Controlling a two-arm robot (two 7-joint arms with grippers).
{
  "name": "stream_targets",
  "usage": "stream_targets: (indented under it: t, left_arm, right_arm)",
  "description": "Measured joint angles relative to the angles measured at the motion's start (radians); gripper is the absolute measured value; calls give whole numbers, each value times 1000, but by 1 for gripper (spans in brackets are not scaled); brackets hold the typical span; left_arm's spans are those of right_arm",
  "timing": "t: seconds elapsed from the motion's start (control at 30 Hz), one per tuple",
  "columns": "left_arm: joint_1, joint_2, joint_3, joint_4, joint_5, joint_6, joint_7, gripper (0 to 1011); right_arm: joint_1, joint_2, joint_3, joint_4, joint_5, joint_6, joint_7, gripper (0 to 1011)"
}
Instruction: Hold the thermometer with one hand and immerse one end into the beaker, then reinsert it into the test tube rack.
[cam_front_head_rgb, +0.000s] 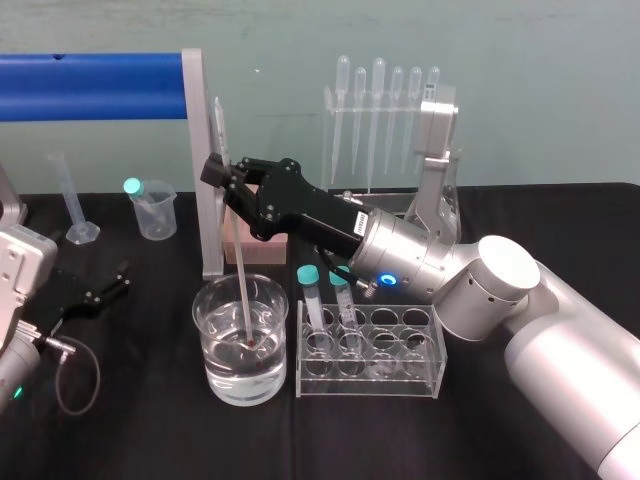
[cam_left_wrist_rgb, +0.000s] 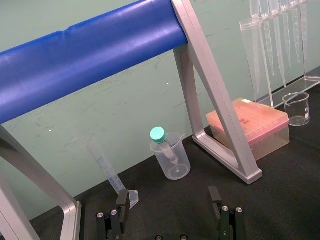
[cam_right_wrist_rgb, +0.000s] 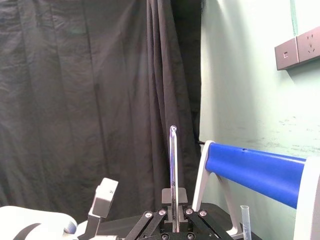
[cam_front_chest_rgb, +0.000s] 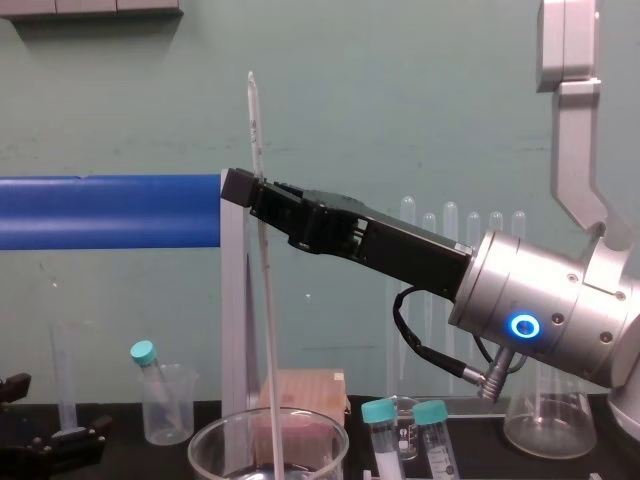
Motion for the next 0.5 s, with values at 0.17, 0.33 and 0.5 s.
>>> stream_targets:
  t: [0.17, 0.33, 0.5]
  left_arm:
    - [0, 0, 0, 0, 0, 0, 0, 1008]
    - [0, 0, 0, 0, 0, 0, 0, 1008]
    - [0, 0, 0, 0, 0, 0, 0, 1008]
  right_arm:
    - [0, 0, 0, 0, 0, 0, 0, 56]
    - [0, 0, 0, 0, 0, 0, 0, 56]
    - [0, 0, 0, 0, 0, 0, 0, 56]
